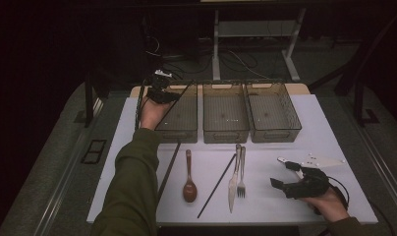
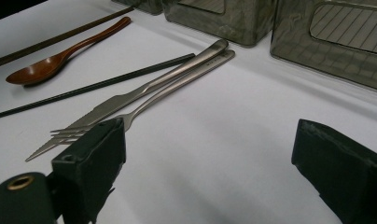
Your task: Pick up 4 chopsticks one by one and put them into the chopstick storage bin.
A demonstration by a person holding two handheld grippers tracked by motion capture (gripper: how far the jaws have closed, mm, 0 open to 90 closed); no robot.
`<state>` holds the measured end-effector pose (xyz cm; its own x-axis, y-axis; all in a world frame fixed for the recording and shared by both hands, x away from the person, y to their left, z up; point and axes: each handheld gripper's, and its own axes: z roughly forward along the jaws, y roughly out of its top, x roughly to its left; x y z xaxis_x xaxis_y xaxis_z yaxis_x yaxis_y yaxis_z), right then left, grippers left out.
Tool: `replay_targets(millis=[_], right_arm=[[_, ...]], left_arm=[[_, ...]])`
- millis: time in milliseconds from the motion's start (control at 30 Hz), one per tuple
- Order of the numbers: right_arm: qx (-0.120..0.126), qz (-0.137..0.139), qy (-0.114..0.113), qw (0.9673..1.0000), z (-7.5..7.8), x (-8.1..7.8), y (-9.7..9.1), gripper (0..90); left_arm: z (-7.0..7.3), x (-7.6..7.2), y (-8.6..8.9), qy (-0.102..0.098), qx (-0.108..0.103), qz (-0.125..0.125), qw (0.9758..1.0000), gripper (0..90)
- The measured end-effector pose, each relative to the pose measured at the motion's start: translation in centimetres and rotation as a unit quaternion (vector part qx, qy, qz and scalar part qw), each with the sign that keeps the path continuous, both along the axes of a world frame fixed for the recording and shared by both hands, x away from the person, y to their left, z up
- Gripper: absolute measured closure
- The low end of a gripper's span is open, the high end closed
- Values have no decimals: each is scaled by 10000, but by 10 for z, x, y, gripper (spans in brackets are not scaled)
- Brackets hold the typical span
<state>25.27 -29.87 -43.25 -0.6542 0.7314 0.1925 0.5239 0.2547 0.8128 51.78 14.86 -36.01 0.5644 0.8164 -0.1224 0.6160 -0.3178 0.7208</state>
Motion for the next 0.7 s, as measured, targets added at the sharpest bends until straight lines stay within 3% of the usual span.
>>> replay_targets(millis=[33, 100, 300, 500, 700], right_arm=[[0, 4, 1, 10000, 0, 0, 0, 96], [1, 2, -2, 10000, 0, 0, 0, 96], [-2, 2, 0, 10000, 0, 0, 0, 96], [5, -18, -8, 10000, 0, 0, 0, 96], [-1, -22, -16, 10000, 0, 0, 0, 96]], left_arm=[[-1, 0, 0, -7, 43, 58, 10000, 835], [-2, 0, -1, -92, 106, 107, 9998, 599], [5, -5, -8, -352, 164, -158, 9991, 403], [16, -14, -15, -460, -35, -334, 9984, 350], [25, -27, -22, -502, -26, -516, 9974, 296]])
